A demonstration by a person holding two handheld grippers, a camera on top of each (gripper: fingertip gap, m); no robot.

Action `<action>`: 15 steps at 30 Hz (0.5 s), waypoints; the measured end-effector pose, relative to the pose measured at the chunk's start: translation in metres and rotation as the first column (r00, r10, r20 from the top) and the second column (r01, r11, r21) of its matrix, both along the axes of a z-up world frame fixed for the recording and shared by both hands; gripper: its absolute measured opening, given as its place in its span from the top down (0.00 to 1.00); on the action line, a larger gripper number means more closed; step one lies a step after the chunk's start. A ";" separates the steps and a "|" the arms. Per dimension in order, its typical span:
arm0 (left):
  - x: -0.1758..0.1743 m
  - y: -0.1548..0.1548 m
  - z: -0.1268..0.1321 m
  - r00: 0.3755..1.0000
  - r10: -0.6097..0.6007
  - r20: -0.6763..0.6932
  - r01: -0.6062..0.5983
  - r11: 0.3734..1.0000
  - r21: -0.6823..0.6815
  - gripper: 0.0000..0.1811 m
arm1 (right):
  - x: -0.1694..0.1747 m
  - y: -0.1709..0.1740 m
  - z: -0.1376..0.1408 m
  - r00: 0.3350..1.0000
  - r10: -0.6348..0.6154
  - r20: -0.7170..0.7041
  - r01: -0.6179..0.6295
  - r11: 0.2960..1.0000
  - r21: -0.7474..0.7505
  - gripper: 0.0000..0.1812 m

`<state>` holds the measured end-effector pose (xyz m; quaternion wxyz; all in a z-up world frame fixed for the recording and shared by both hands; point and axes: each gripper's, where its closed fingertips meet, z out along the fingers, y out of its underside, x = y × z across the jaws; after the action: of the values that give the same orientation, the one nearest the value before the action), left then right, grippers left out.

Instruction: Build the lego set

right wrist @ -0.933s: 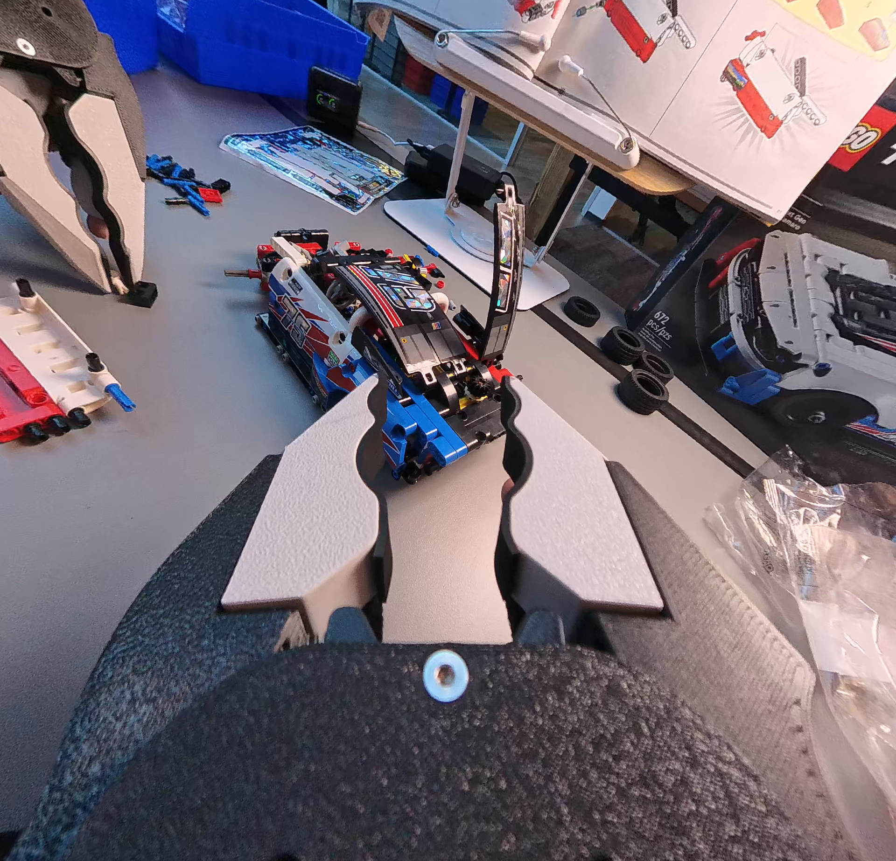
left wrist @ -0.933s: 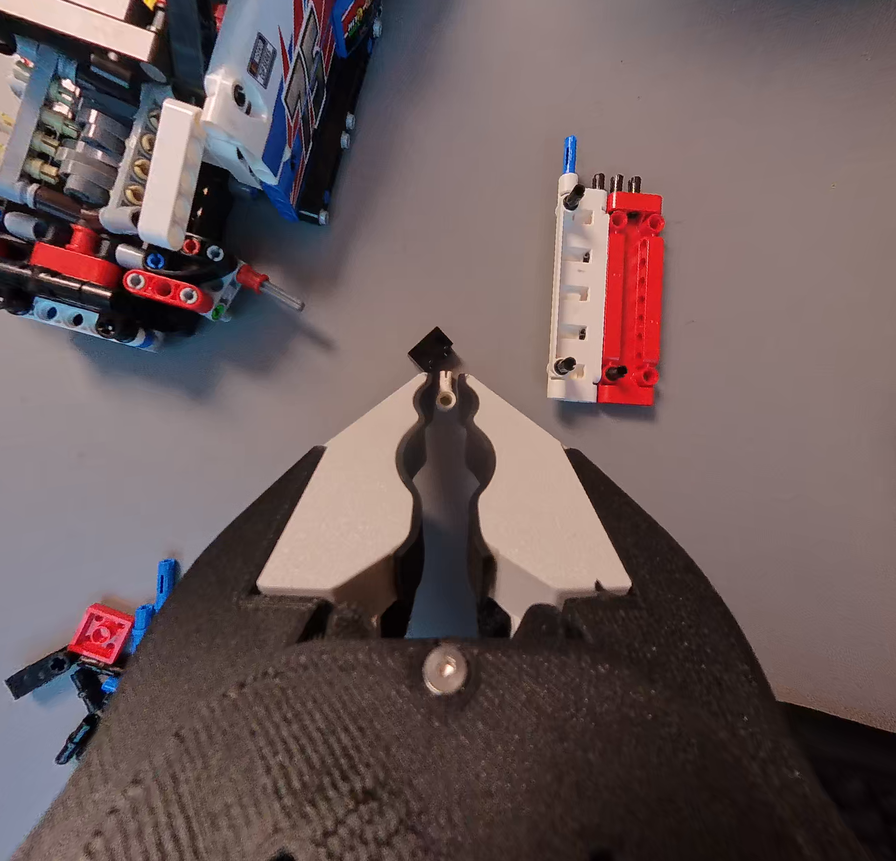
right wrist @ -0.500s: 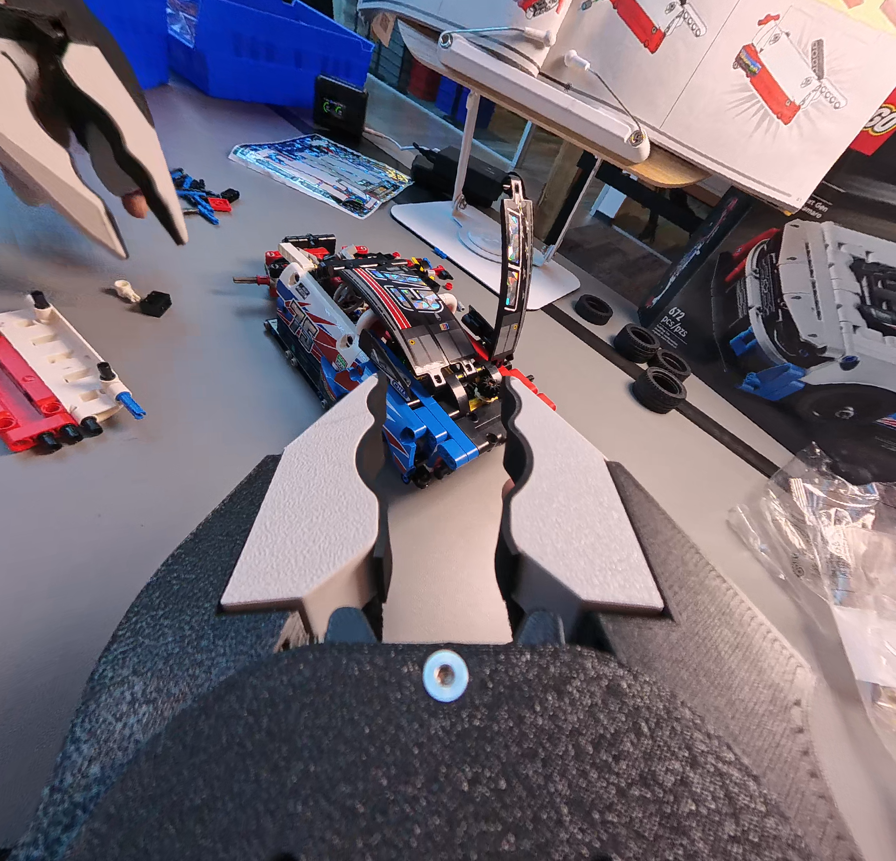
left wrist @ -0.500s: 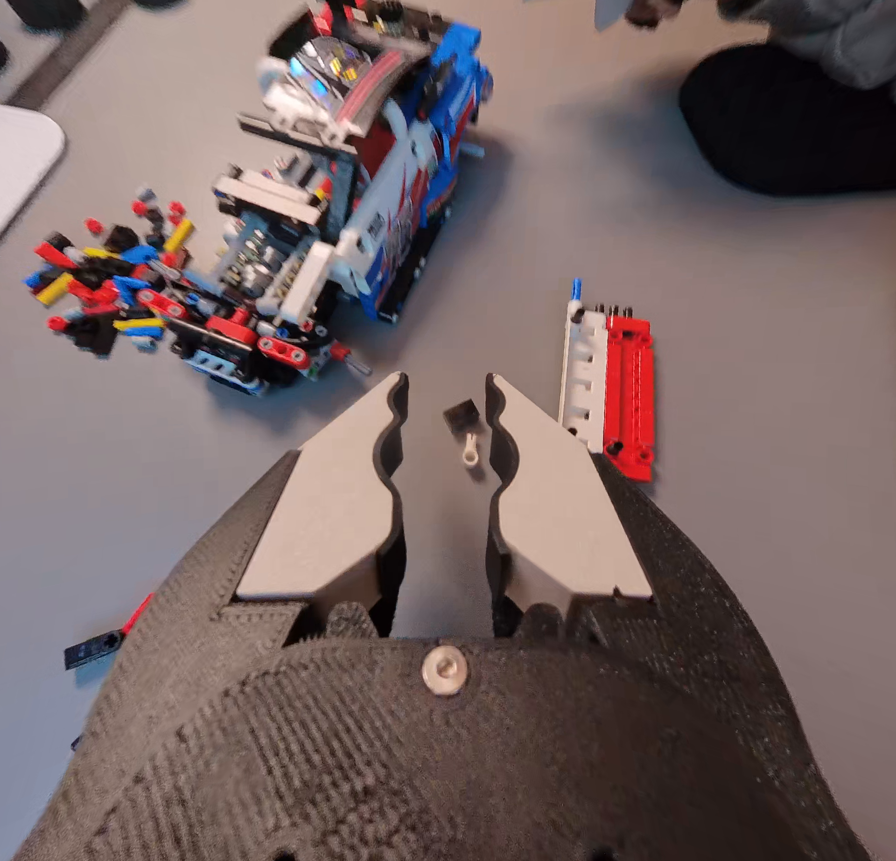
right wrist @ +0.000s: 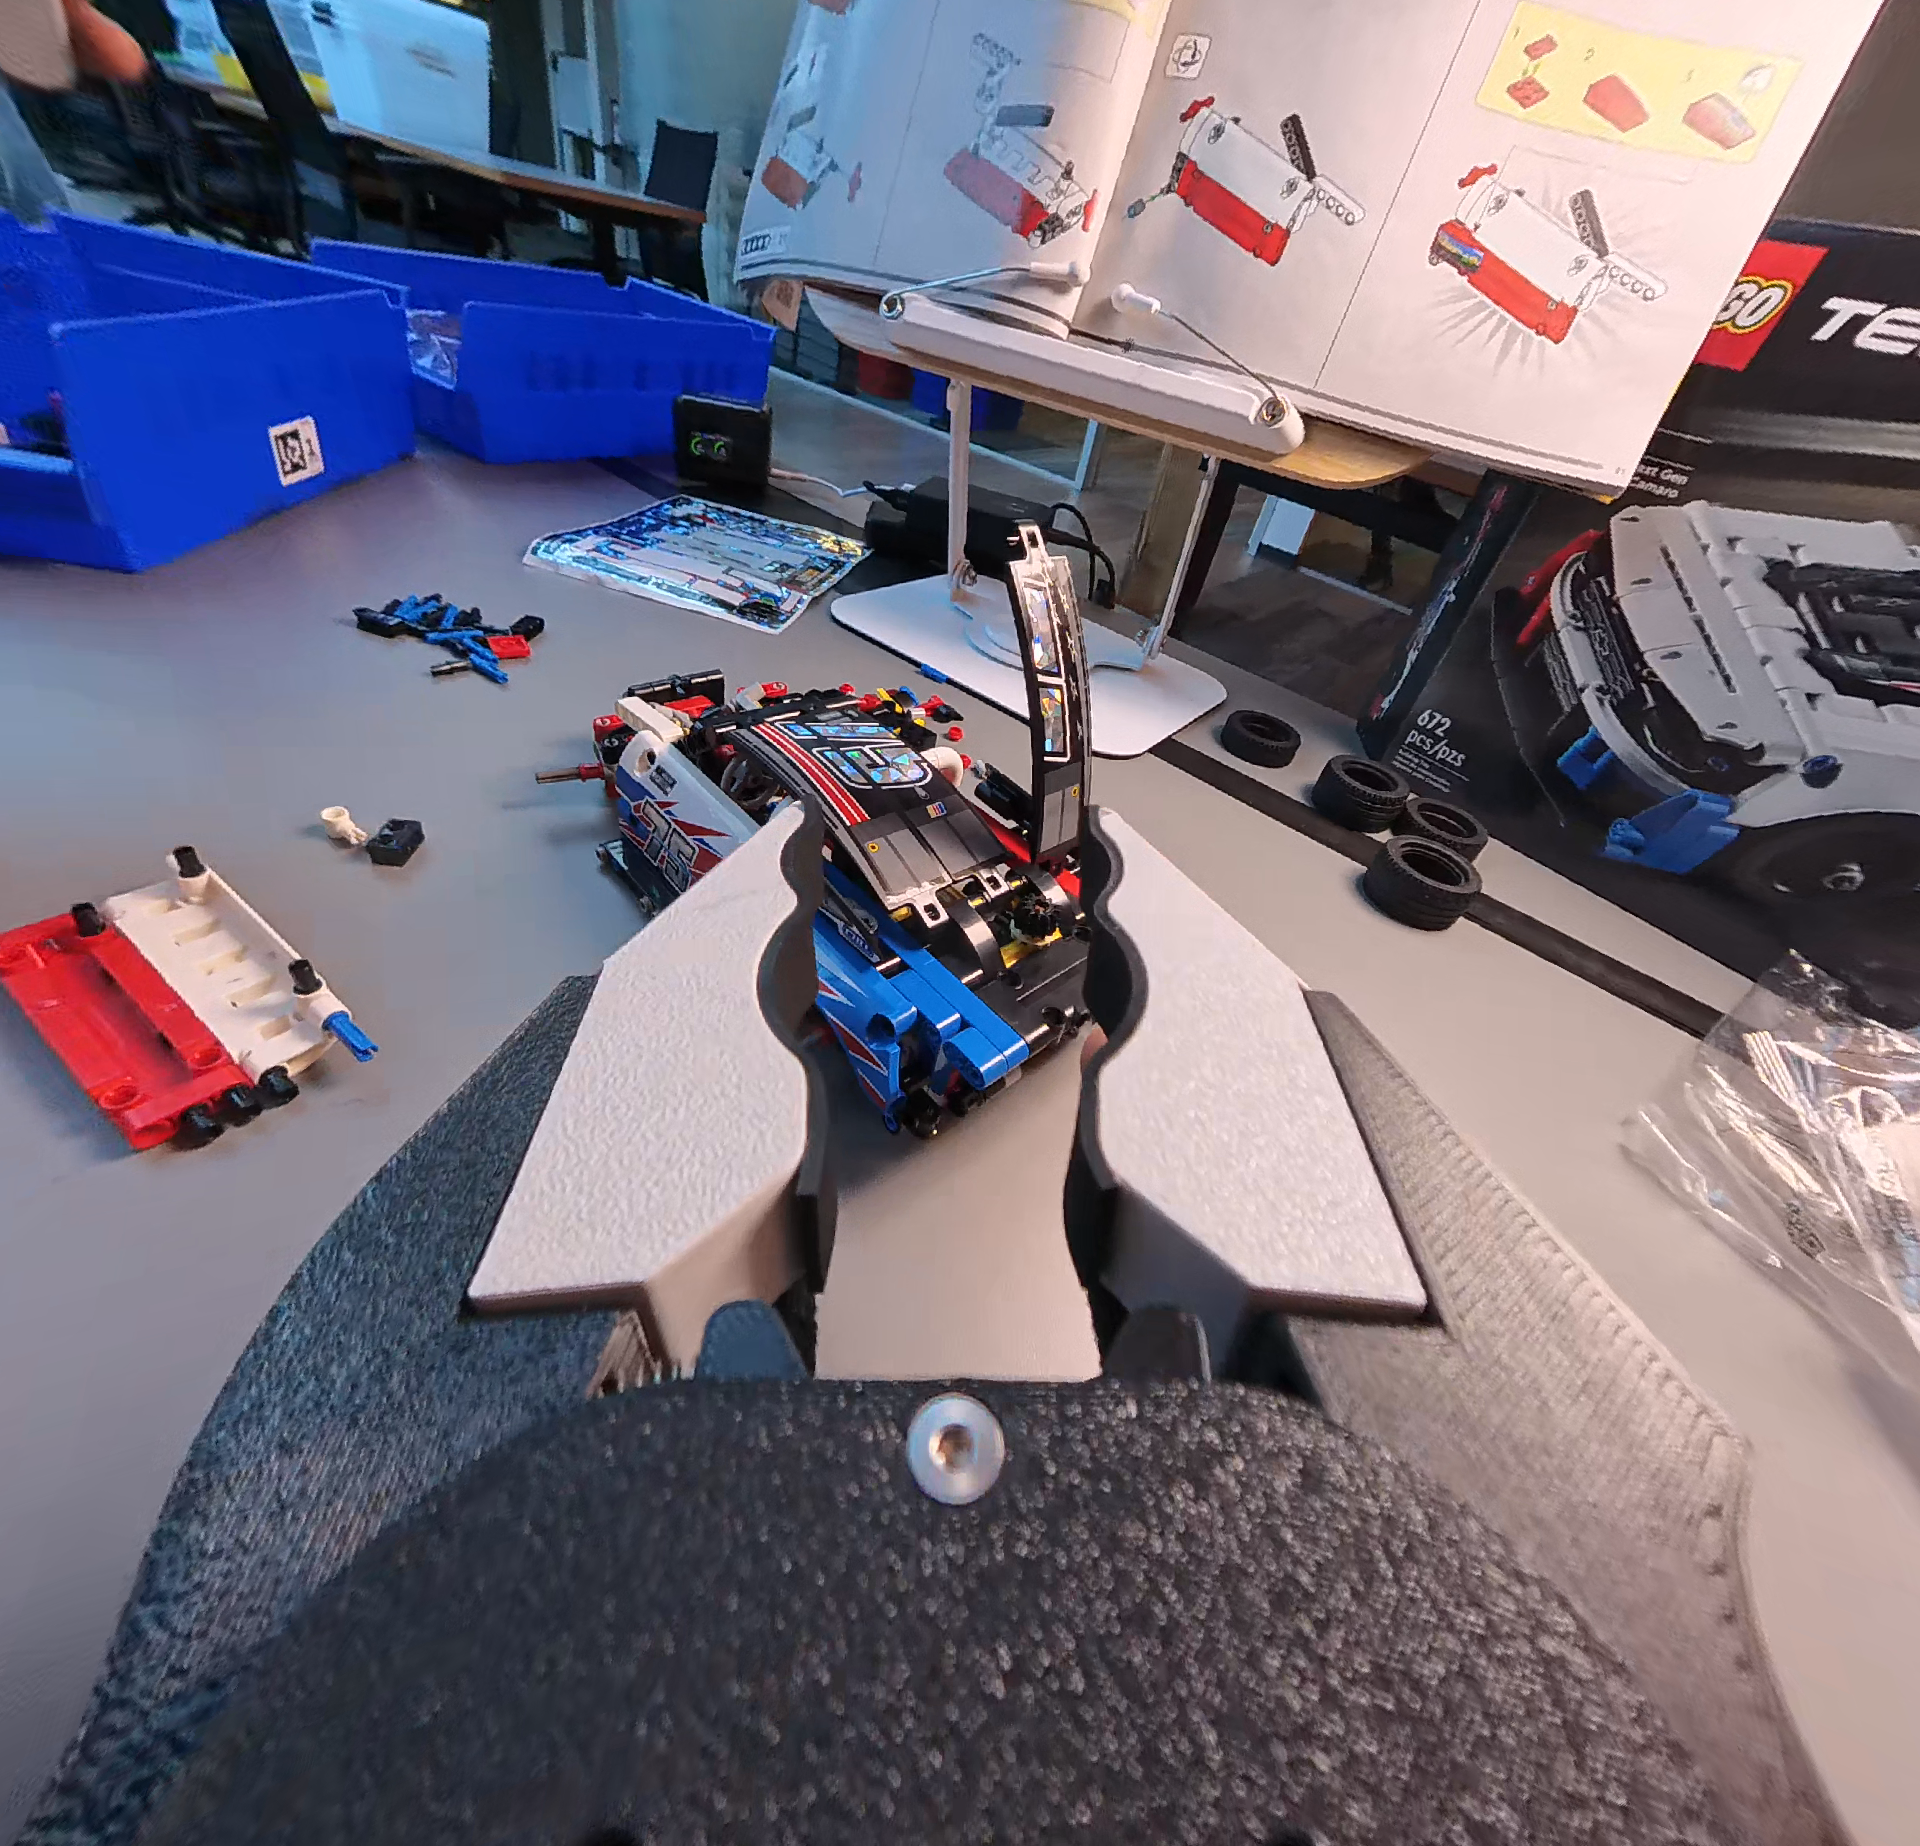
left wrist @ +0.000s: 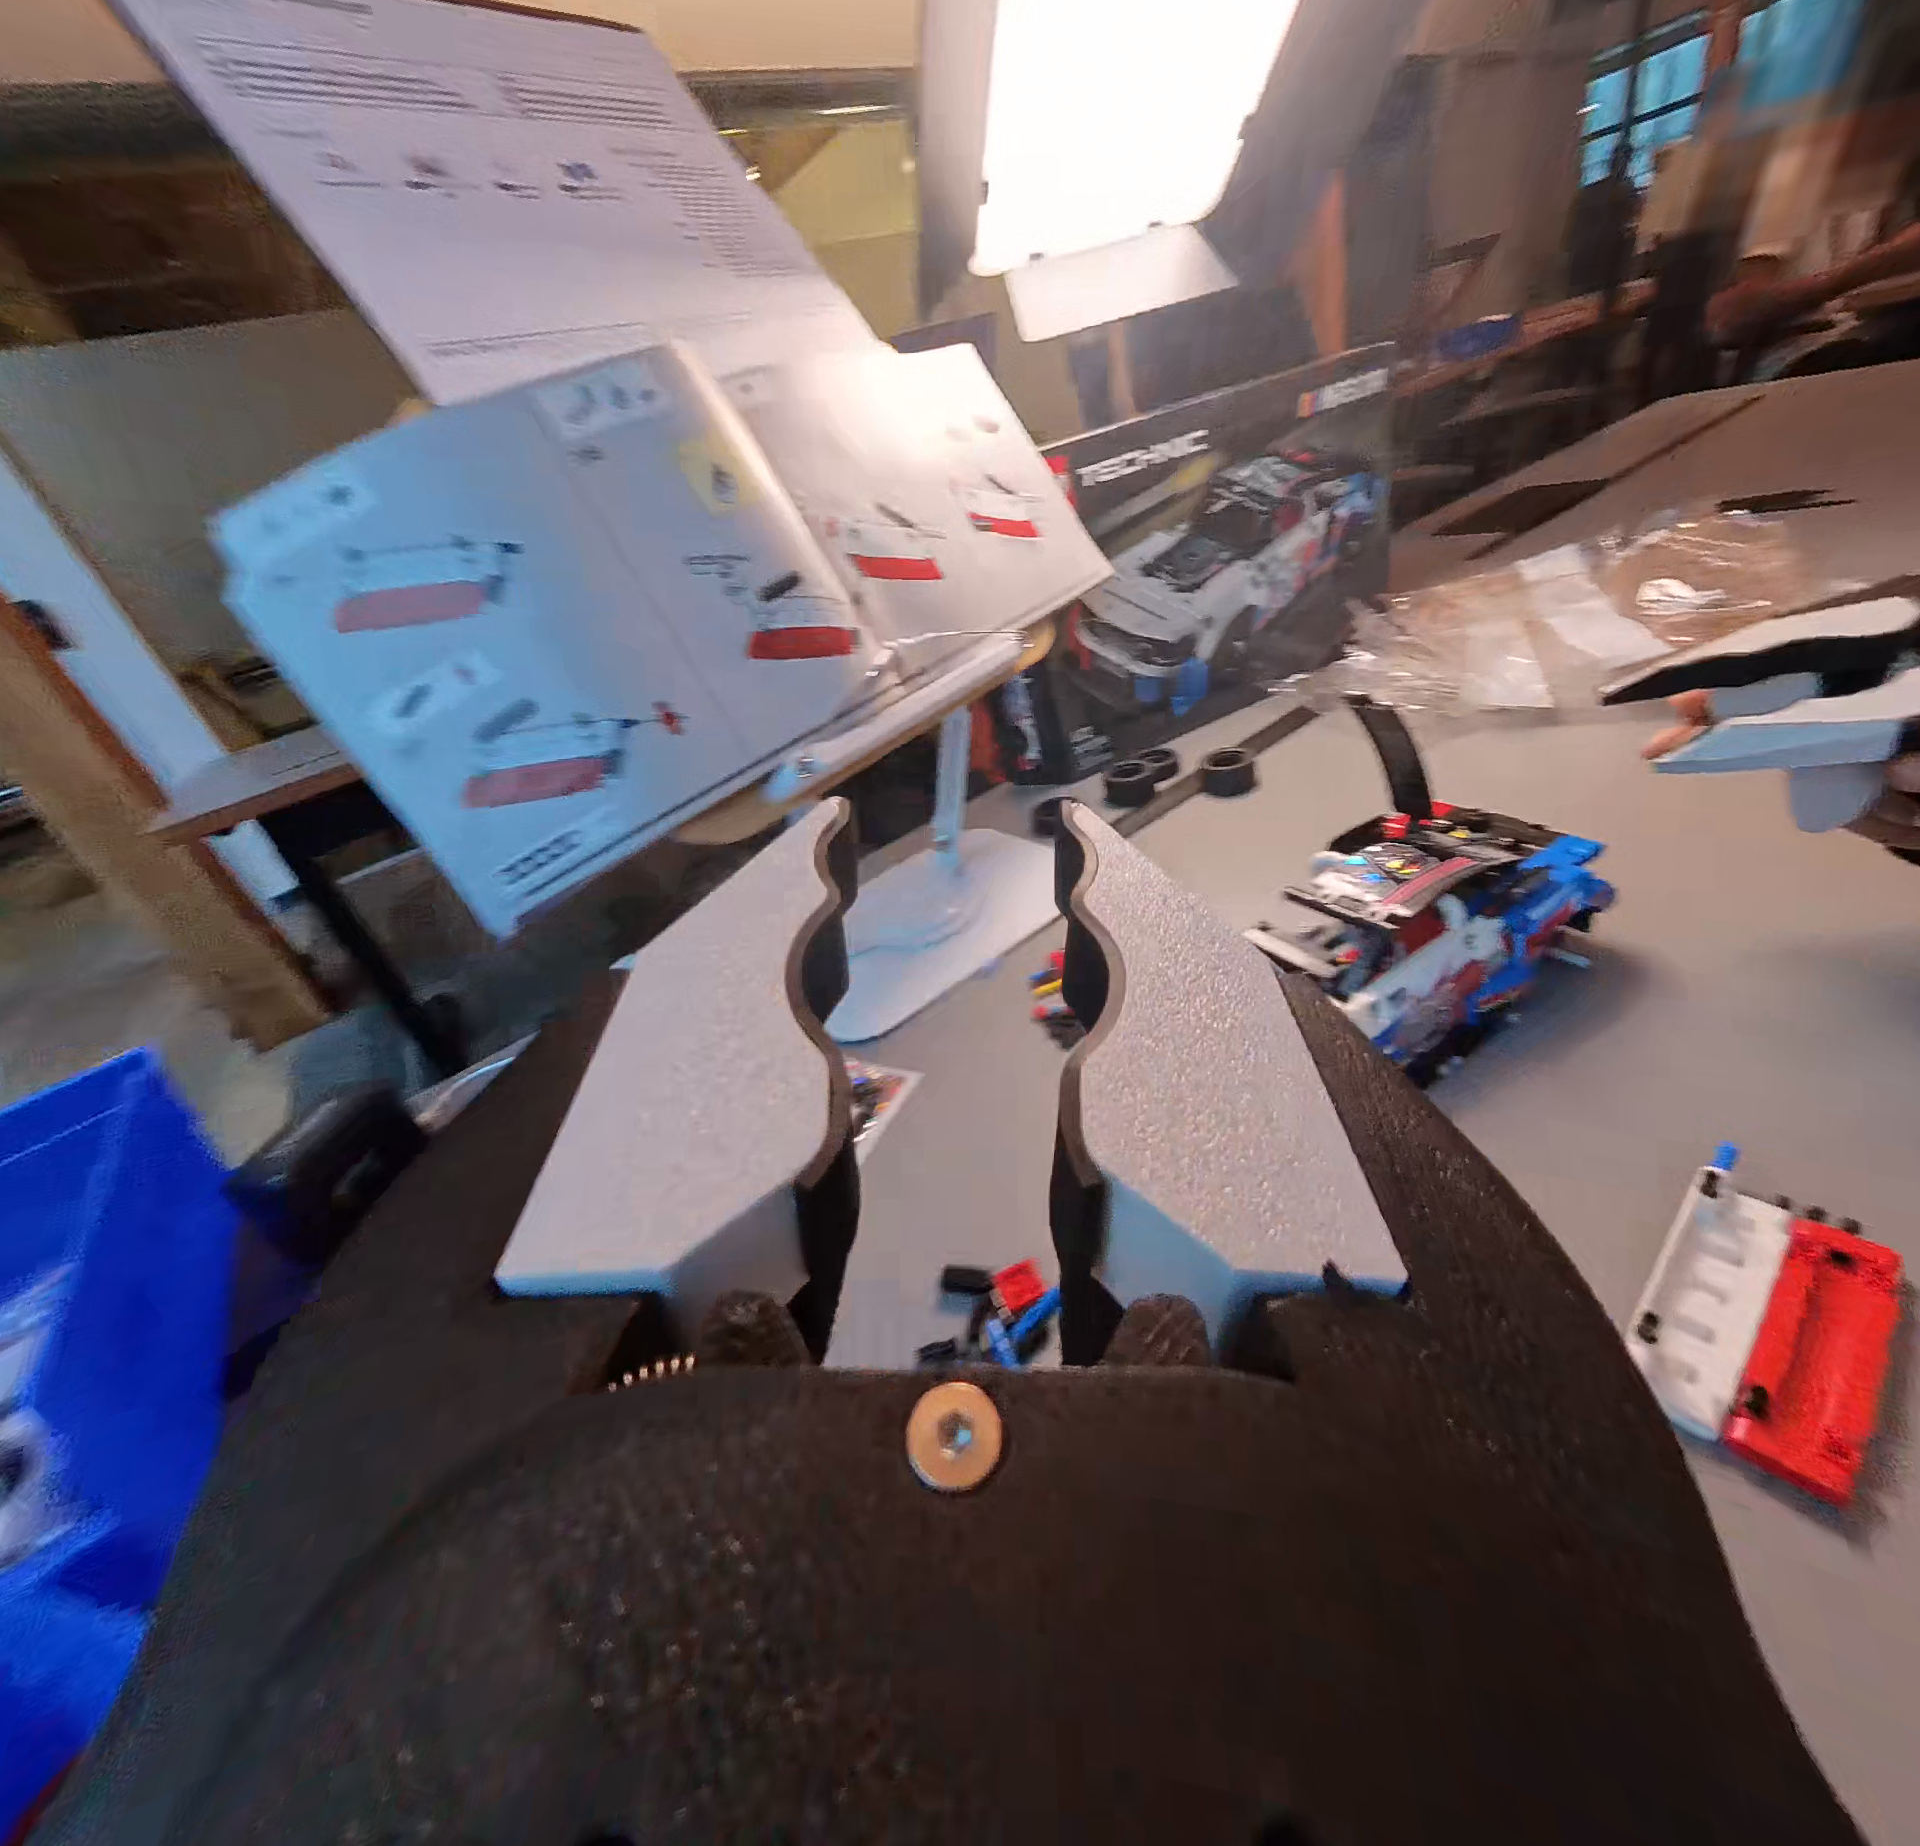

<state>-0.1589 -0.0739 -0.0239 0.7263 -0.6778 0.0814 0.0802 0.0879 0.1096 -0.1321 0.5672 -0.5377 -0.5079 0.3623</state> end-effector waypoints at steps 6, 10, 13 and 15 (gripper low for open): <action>-0.149 -0.103 0.003 0.925 0.379 -0.038 -0.374 0.887 -0.270 1.00 | -0.003 0.000 -0.009 0.999 0.022 0.024 -0.021 1.000 -0.013 0.76; -0.209 -0.155 -0.070 0.904 0.418 -0.089 -0.366 0.649 -0.667 1.00 | -0.005 -0.002 -0.011 0.999 0.032 0.029 -0.032 0.999 -0.014 0.78; -0.208 -0.174 -0.121 0.947 0.316 -0.053 -0.208 0.481 -0.852 1.00 | -0.002 0.000 -0.008 1.000 0.008 0.008 -0.008 1.000 0.011 0.92; -0.199 -0.182 -0.151 0.969 0.243 -0.032 -0.120 0.354 -0.928 1.00 | -0.001 0.002 -0.003 1.000 -0.012 -0.024 0.012 1.000 0.021 1.00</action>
<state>-0.3575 -0.2563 -0.1748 0.2138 -0.9748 -0.0037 0.0632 0.0873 0.1119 -0.1348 0.5808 -0.5305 -0.5017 0.3599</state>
